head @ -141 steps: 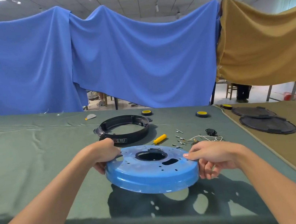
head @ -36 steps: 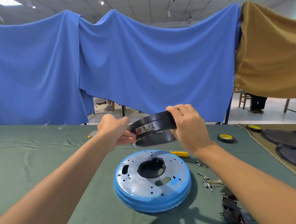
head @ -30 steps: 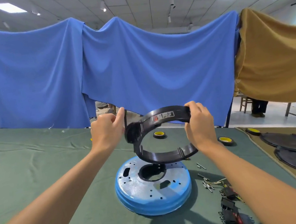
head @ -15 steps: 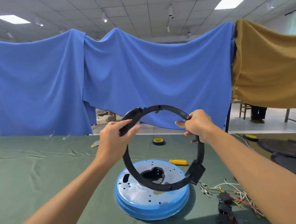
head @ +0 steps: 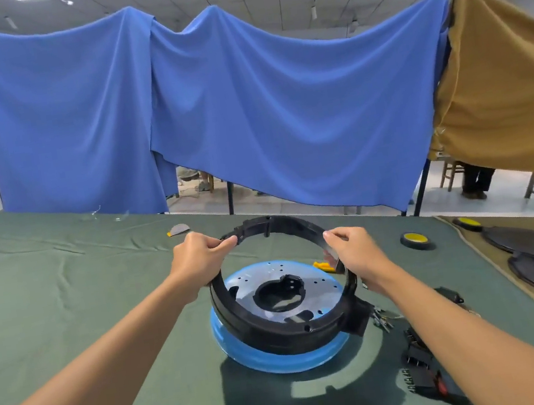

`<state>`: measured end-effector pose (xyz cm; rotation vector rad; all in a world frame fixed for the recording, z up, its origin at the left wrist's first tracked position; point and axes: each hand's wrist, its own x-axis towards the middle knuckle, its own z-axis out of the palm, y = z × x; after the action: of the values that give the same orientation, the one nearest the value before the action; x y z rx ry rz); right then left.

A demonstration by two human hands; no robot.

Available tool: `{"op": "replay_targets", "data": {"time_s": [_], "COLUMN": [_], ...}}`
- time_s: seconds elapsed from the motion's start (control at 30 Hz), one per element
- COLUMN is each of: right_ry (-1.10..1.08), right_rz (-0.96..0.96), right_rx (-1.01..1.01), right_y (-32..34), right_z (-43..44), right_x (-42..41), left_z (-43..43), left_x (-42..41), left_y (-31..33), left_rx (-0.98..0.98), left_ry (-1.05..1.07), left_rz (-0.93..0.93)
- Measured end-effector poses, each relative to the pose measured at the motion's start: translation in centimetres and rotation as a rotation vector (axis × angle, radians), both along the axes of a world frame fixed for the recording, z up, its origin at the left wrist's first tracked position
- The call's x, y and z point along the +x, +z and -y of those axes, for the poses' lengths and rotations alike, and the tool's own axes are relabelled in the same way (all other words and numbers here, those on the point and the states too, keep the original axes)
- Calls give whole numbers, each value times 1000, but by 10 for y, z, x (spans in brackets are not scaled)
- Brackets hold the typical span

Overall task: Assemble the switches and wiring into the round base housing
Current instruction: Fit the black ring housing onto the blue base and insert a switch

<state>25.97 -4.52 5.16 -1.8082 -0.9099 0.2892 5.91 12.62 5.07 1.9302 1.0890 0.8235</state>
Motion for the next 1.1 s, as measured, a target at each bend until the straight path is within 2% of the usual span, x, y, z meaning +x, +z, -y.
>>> {"op": "replay_targets", "data": {"time_s": [0.23,0.43,0.73,1.1], "right_ry": [-31,-10,-36,-94], "right_rz": [265,432,362,335], "right_rx": [-253,-503,-554,-507], "right_y": [-6,-8,-12,-22], "right_z": [-29,-41,-41,-41], "right_x": [9,14,21,16], "left_z": [-18,-32,-39,-40], "left_x": [5,16,25,23], "left_y": [-23,-40,-37,-32], "left_rx": [23,-56,-91,-132], "left_ry": [31,19,-78,-108], "left_rz": [-189,-174,-218,-235]}}
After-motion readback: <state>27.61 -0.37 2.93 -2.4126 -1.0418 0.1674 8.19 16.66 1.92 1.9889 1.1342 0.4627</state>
